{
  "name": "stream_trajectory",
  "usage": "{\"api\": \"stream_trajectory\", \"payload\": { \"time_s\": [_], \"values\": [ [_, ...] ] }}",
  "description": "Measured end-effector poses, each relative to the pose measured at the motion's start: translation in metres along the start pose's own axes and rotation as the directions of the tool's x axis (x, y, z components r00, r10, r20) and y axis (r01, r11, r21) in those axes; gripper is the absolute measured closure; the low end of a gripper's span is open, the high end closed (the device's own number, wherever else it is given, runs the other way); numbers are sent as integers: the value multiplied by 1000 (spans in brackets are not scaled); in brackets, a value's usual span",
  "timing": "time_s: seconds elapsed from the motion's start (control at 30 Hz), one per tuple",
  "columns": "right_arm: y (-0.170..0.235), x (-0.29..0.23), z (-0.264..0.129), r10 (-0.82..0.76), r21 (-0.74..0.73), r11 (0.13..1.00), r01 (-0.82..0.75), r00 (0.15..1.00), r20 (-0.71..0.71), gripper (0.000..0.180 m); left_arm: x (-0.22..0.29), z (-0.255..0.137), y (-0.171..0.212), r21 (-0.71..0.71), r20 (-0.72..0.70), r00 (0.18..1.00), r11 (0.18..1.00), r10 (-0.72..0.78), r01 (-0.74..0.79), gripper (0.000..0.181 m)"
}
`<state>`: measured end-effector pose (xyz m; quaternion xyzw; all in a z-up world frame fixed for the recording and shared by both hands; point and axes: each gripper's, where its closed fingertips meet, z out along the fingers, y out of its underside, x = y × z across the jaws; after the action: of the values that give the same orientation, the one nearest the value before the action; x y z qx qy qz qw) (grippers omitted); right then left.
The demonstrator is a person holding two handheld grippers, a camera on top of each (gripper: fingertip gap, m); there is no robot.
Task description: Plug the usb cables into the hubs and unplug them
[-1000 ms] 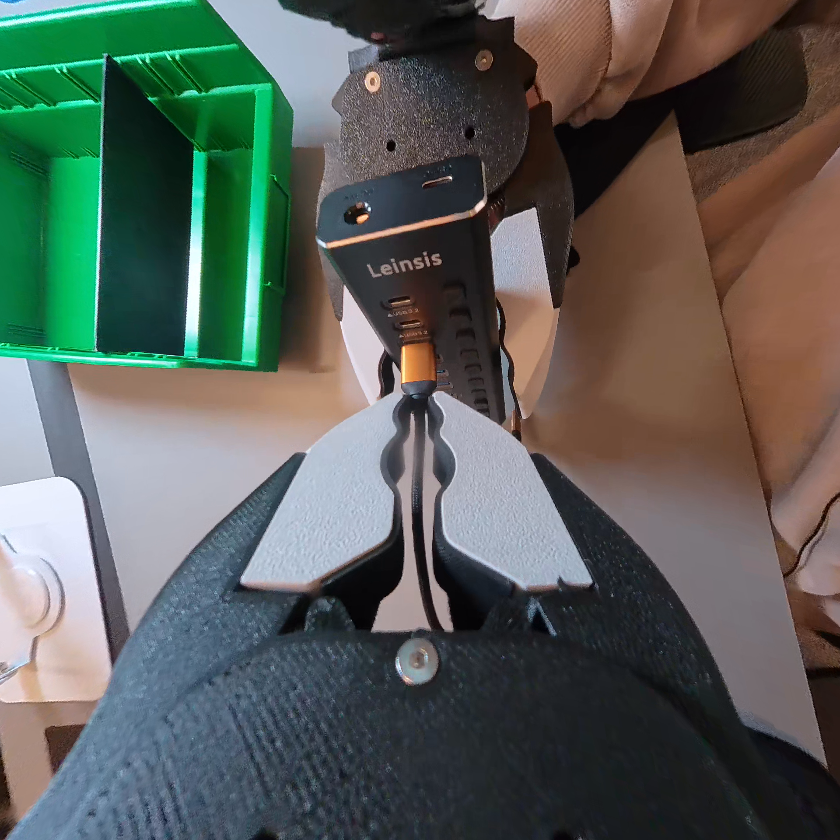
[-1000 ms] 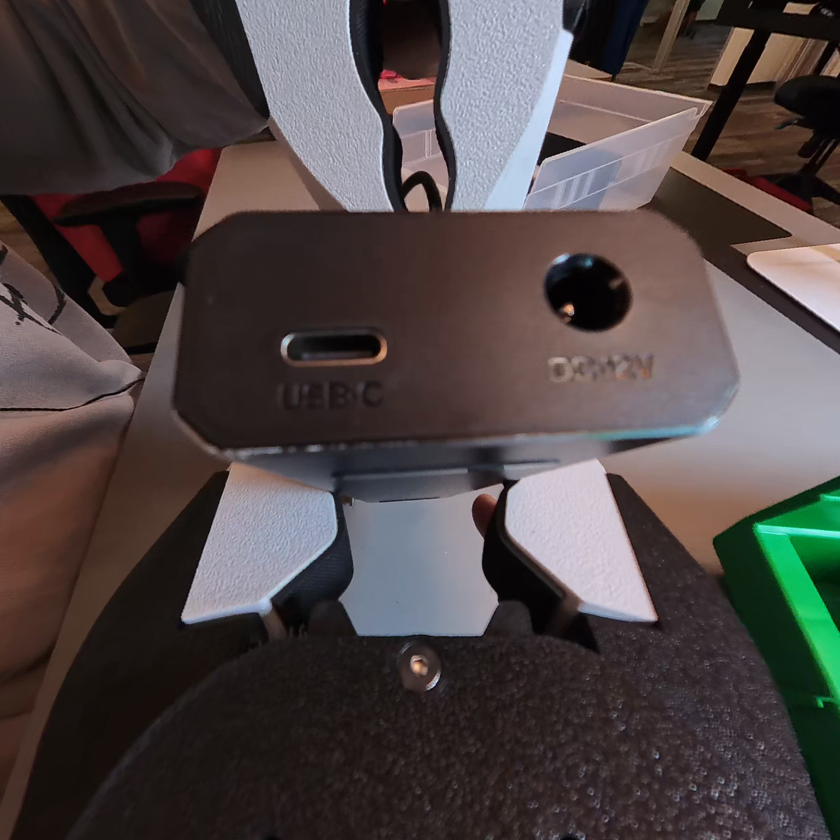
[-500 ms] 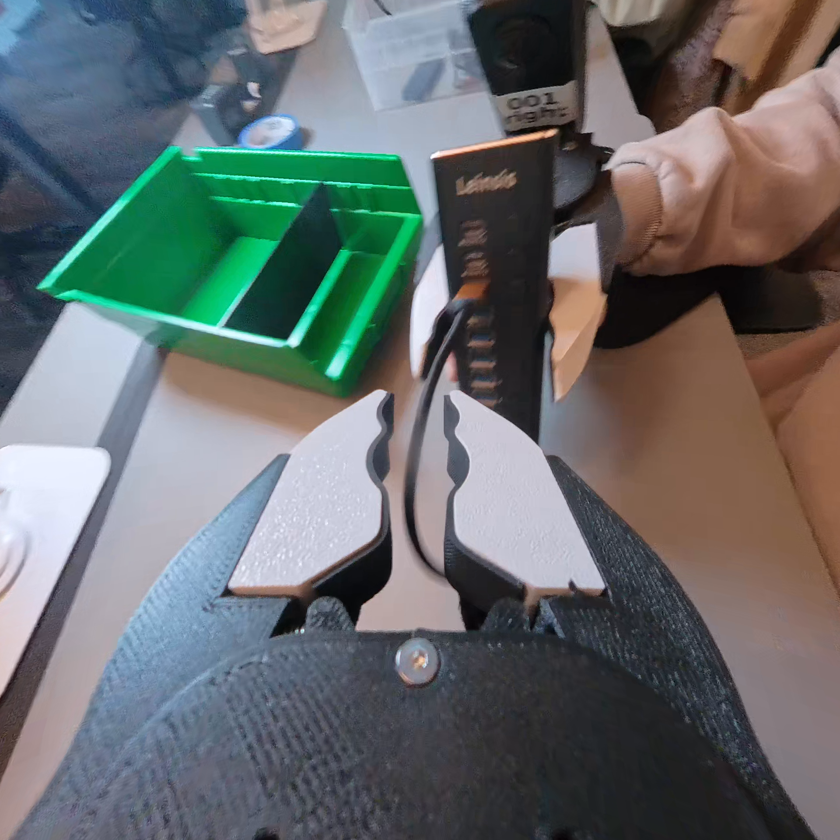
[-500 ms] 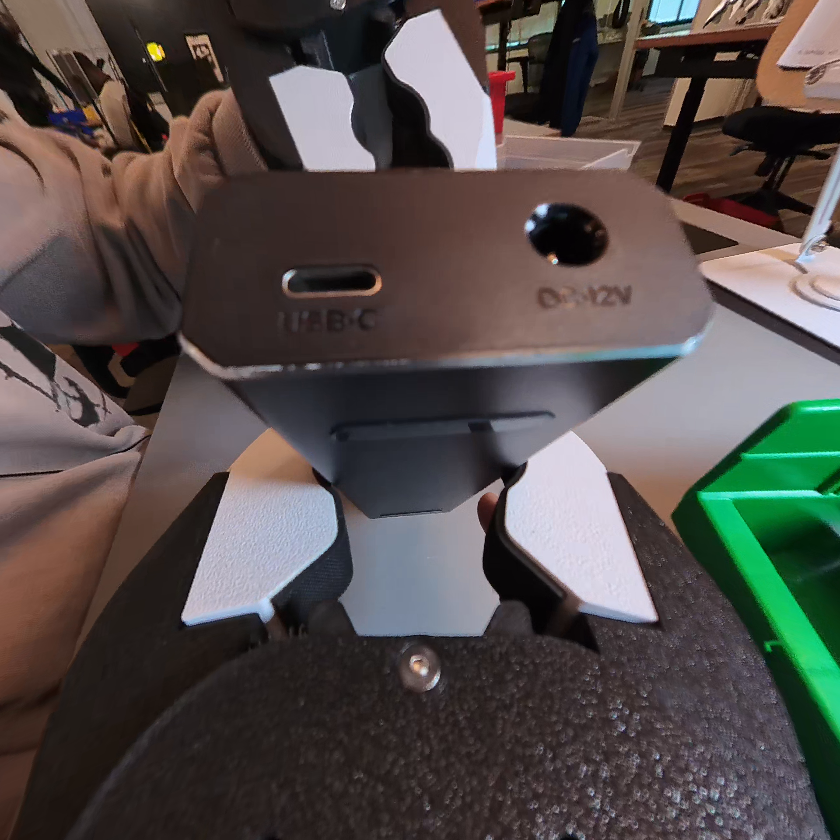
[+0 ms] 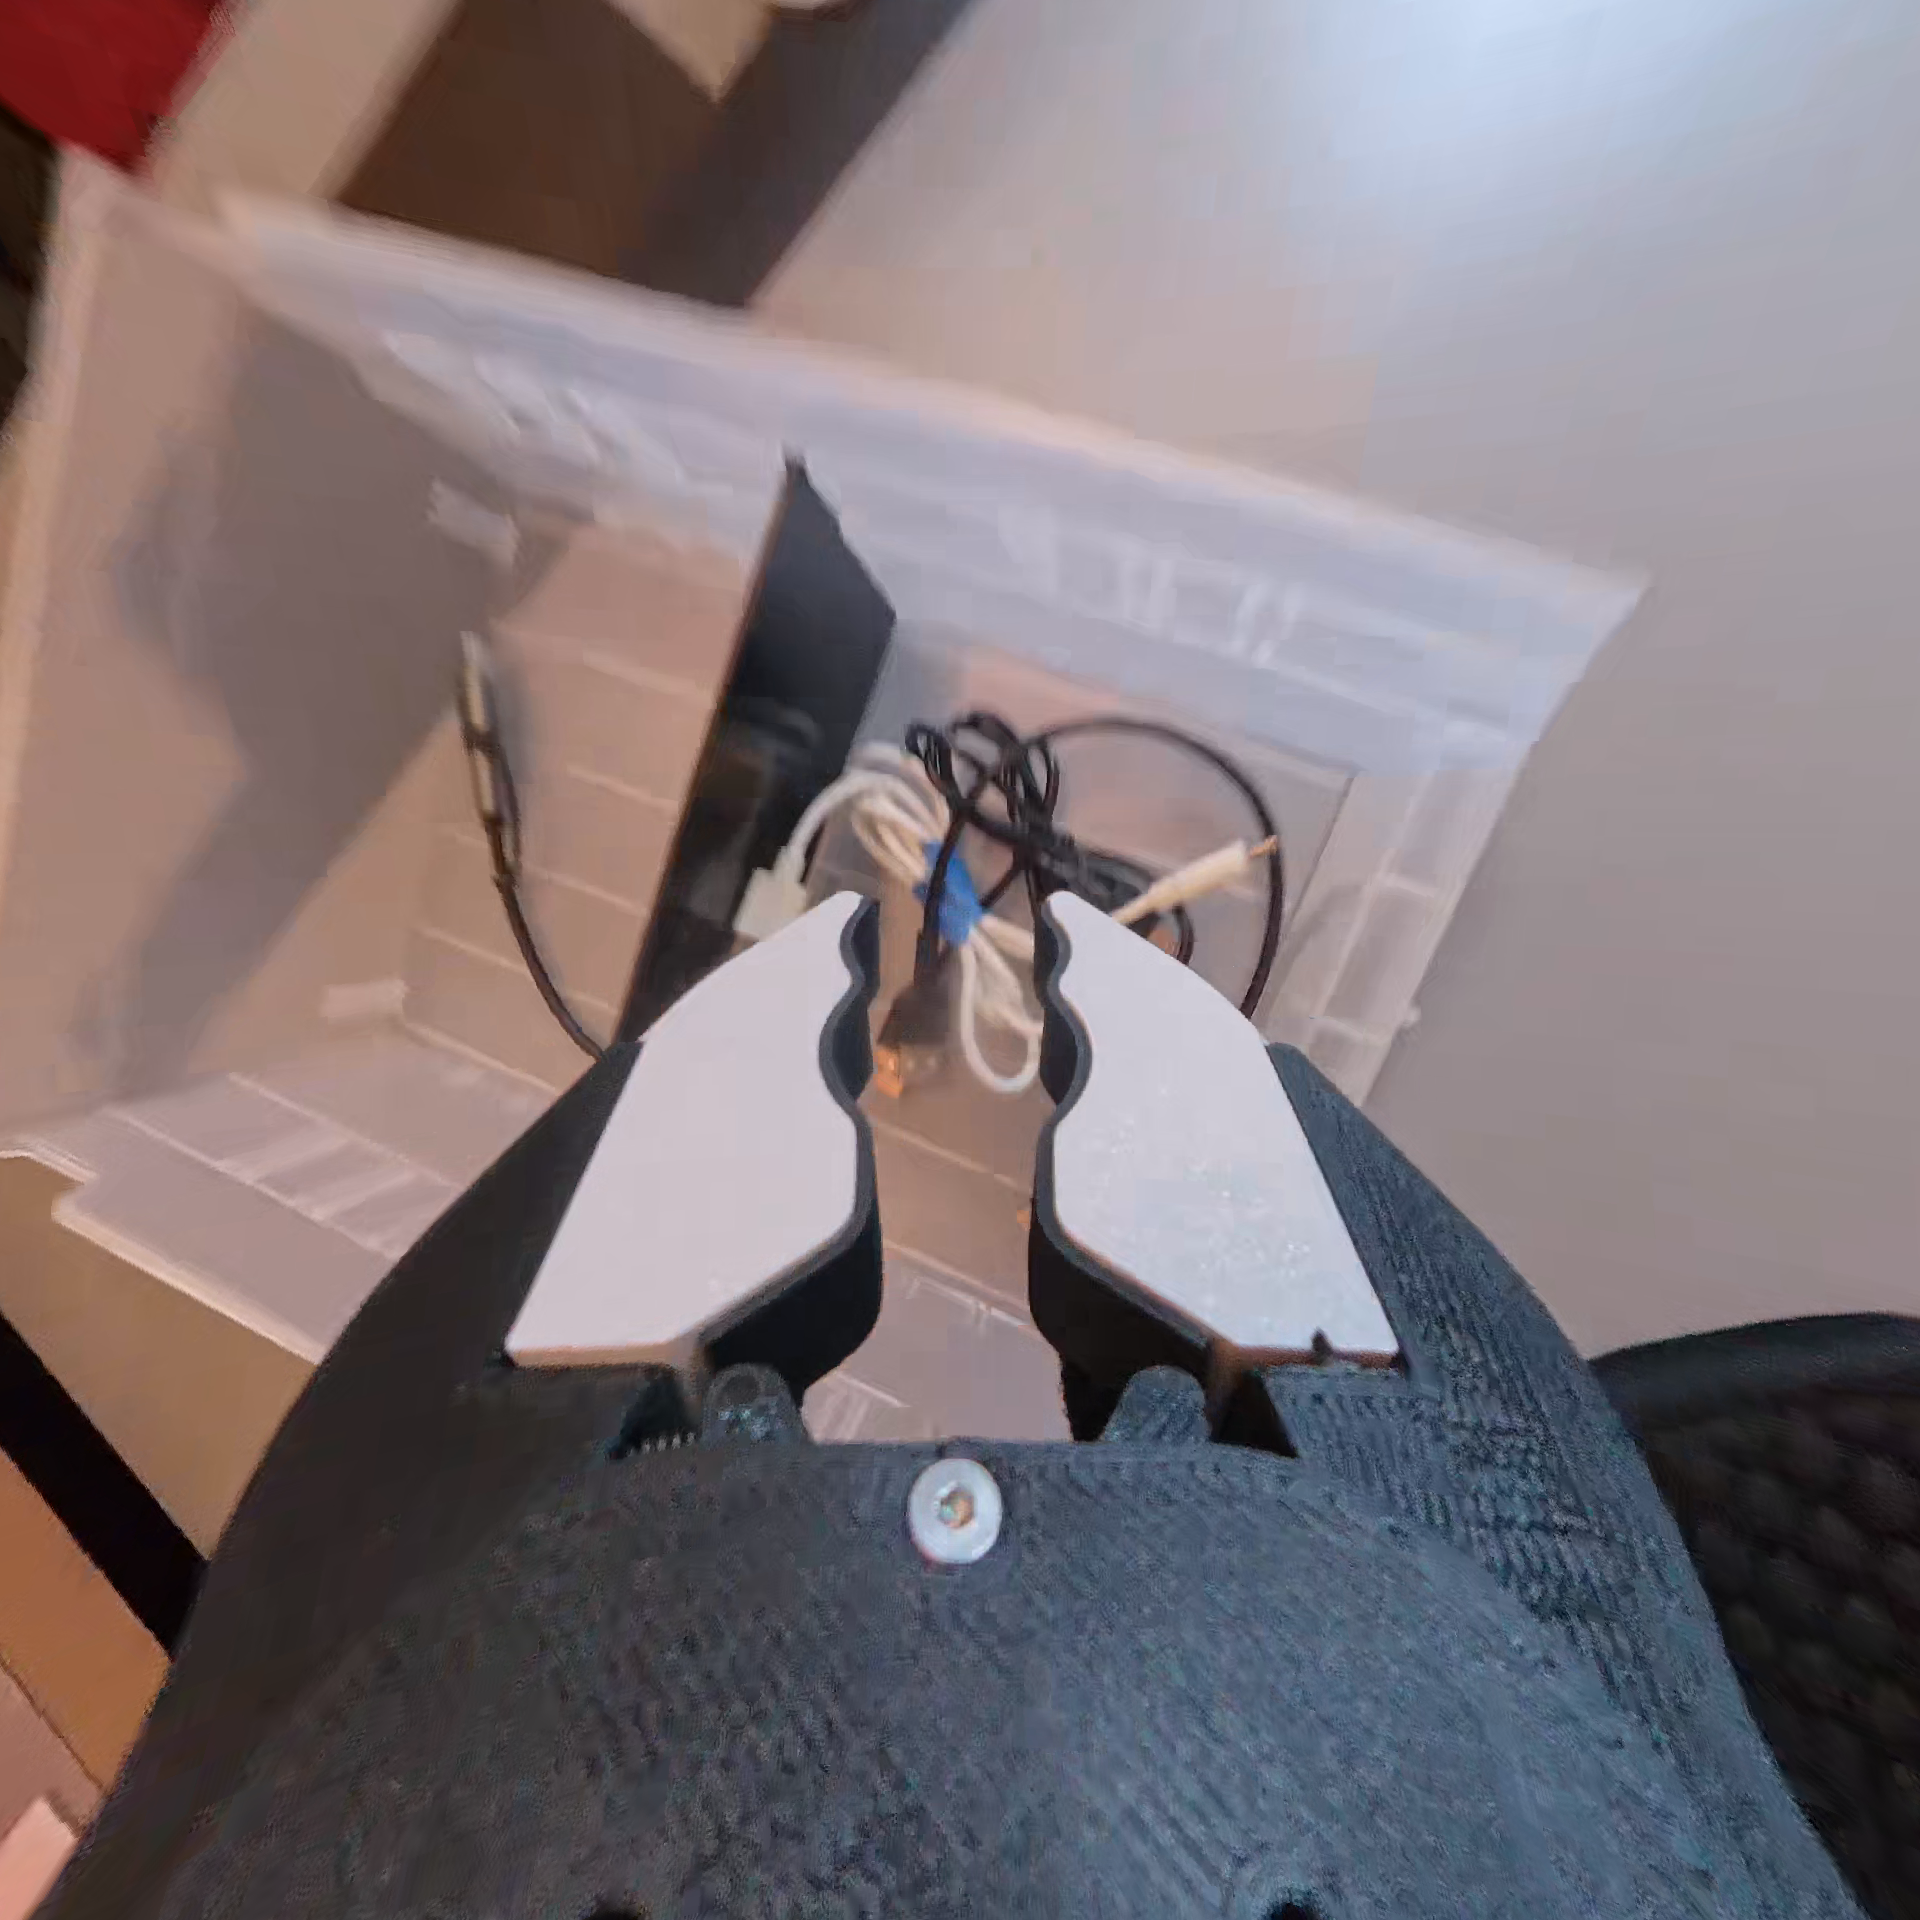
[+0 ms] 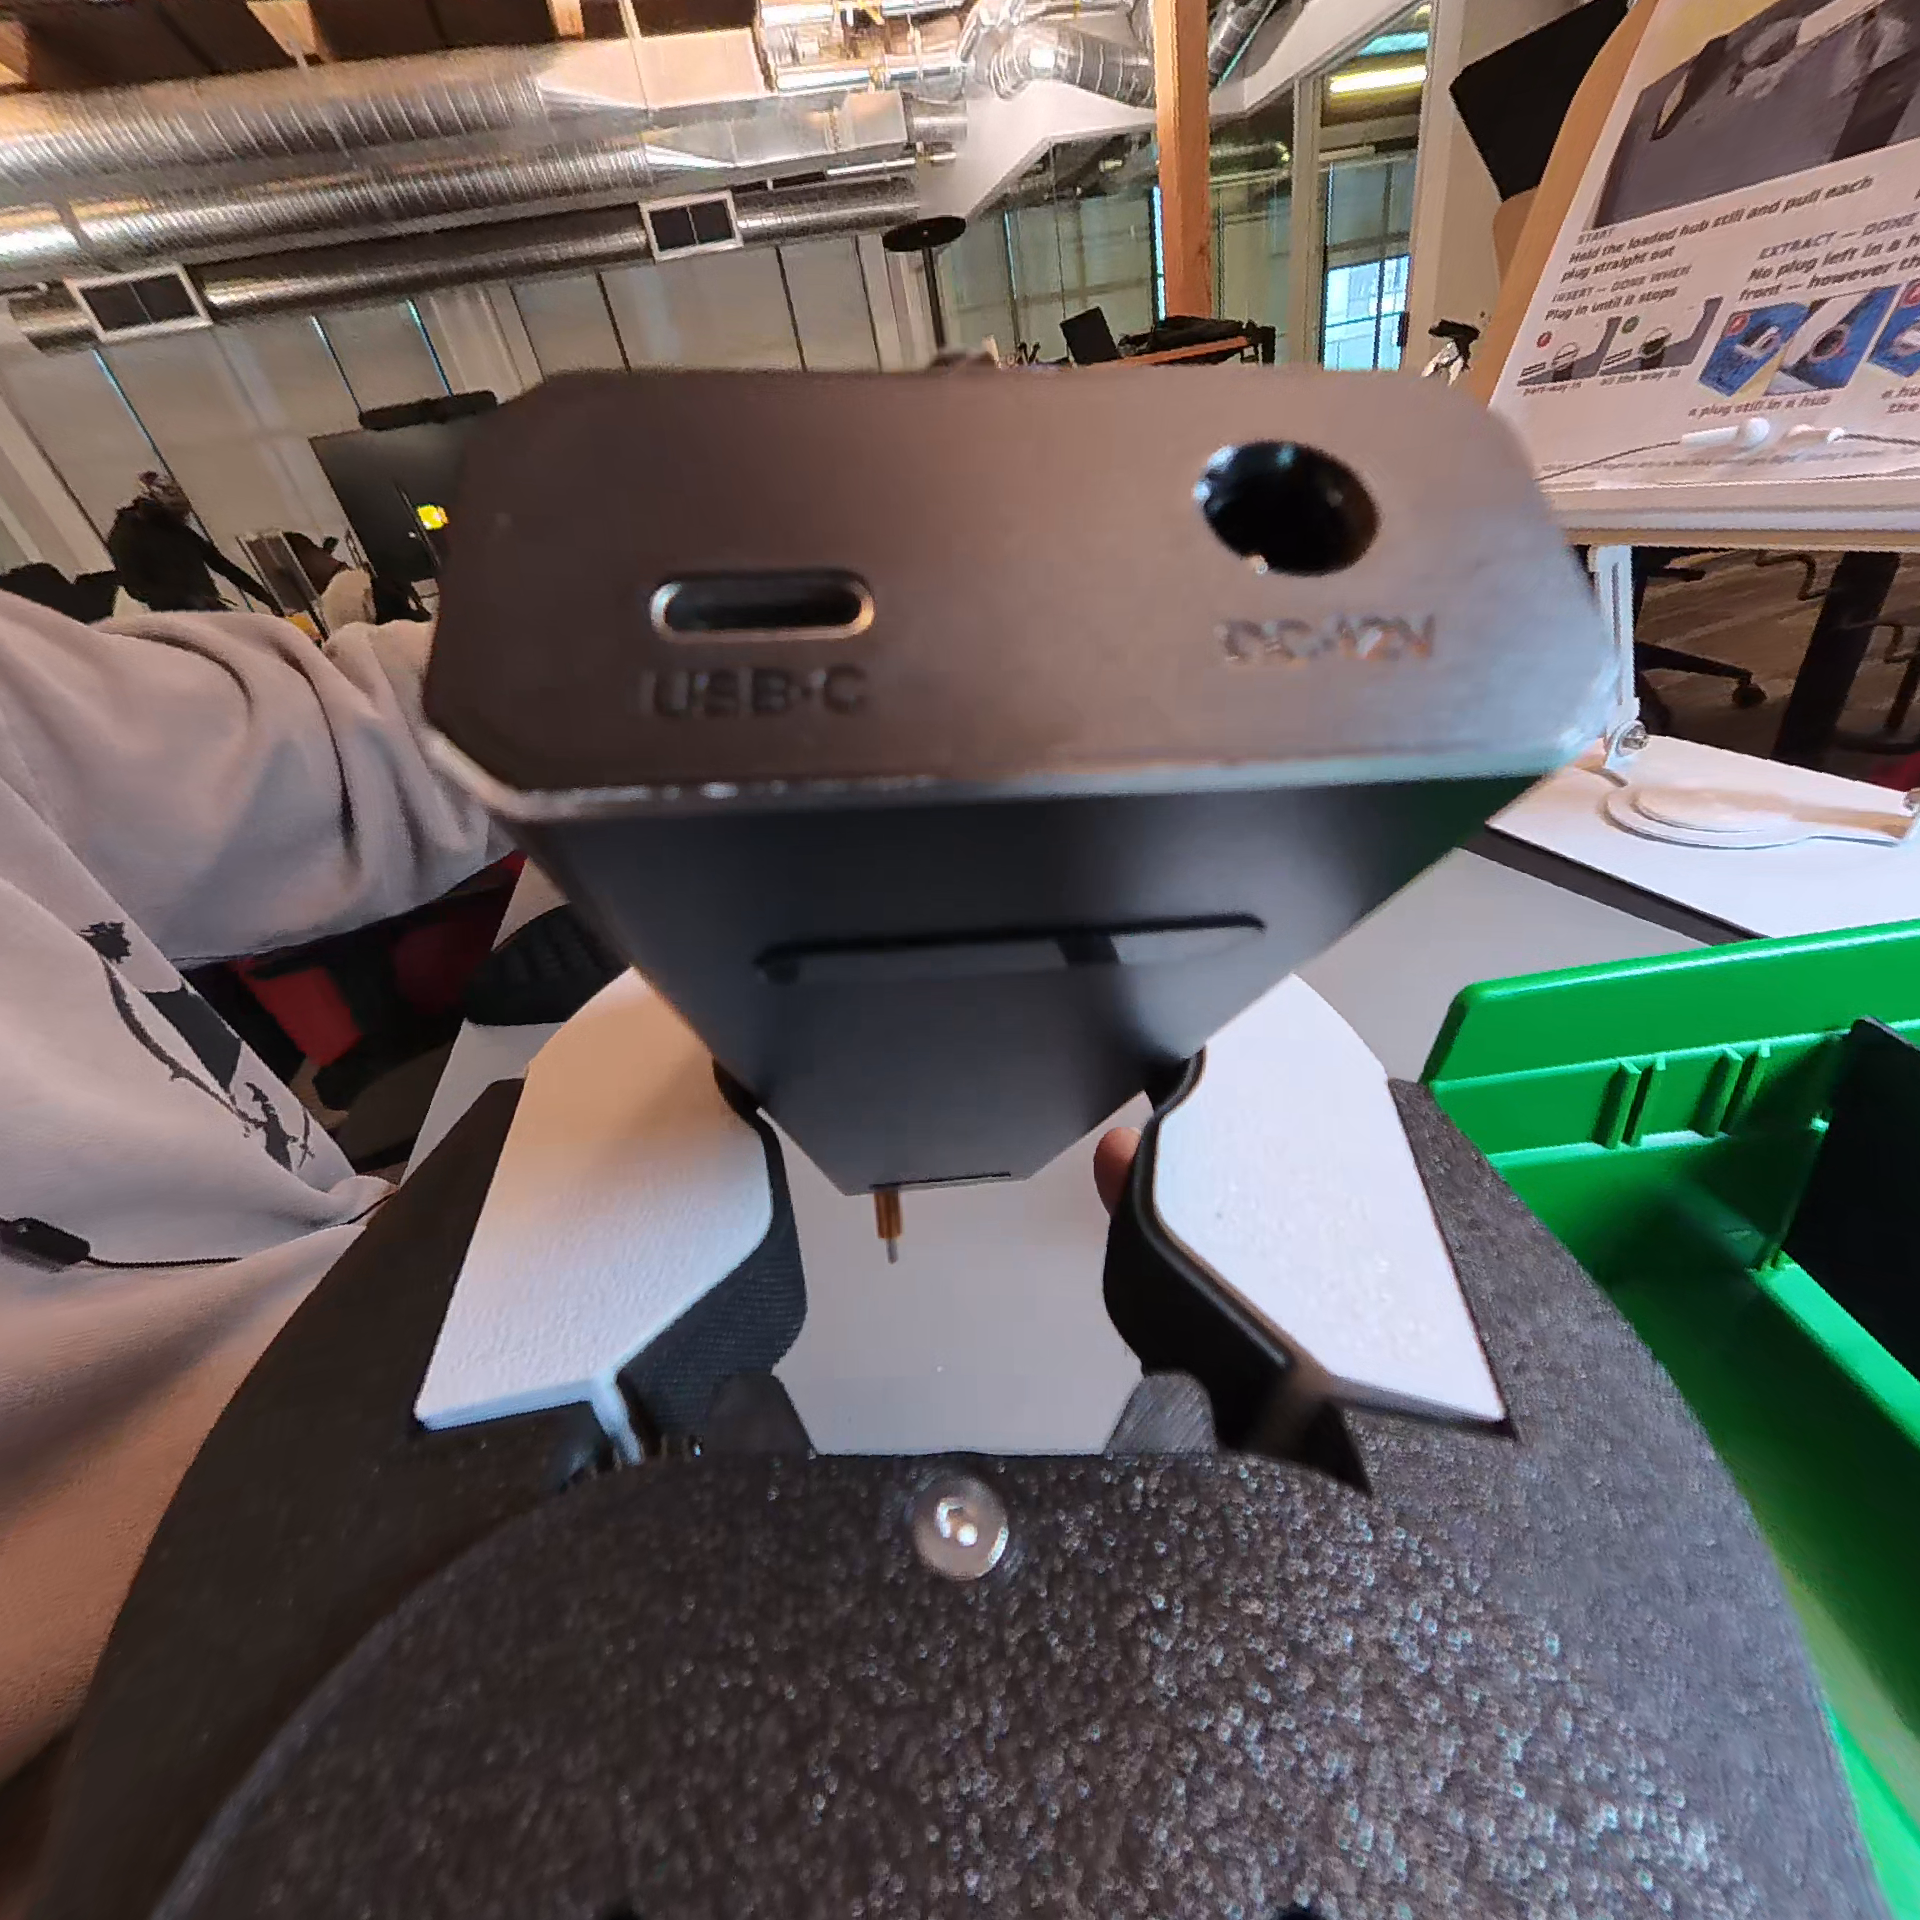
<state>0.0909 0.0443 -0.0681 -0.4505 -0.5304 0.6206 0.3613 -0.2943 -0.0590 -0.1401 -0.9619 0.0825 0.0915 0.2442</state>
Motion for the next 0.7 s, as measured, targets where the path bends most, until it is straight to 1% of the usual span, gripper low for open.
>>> {"api": "stream_trajectory", "payload": {
  "time_s": [0.03,0.1,0.13,0.2,0.23,0.3,0.4,0.53,0.6,0.7],
  "values": [
    [1,0,0,-1,-5,1000,1,1000,0,108,0,8,12,-60,-11,1000,998,4,-5,152],
    [2,0,0,-4,-11,1000,4,1000,-1,108,0,20,38,-202,-20,999,979,26,-30,151],
    [3,0,0,-5,-12,1000,5,1000,-1,108,0,25,50,-267,-19,999,963,45,-49,153],
    [2,0,0,-9,-13,1000,9,1000,-1,108,4,30,68,-360,-52,995,928,86,-99,171],
    [2,0,-1,-11,-12,1000,11,1000,-1,108,5,30,73,-388,-67,992,913,107,-125,173],
    [1,0,-3,-13,-10,1000,13,1000,-3,108,9,21,72,-392,-88,986,905,141,-165,176],
    [0,1,-5,-8,-4,1000,8,1000,-7,108,7,-9,58,-370,-69,975,902,210,-221,177],
    [0,2,-5,-1,-3,1000,1,1000,-3,108,-2,-60,41,-407,-8,933,851,359,-331,177],
    [0,0,-4,-4,-5,1000,4,1000,1,108,2,-84,38,-431,-50,912,815,408,-388,177],
    [-1,-3,-4,-11,-6,1000,11,1000,5,108,18,-113,48,-487,-213,870,723,446,-490,177]
  ]
}}
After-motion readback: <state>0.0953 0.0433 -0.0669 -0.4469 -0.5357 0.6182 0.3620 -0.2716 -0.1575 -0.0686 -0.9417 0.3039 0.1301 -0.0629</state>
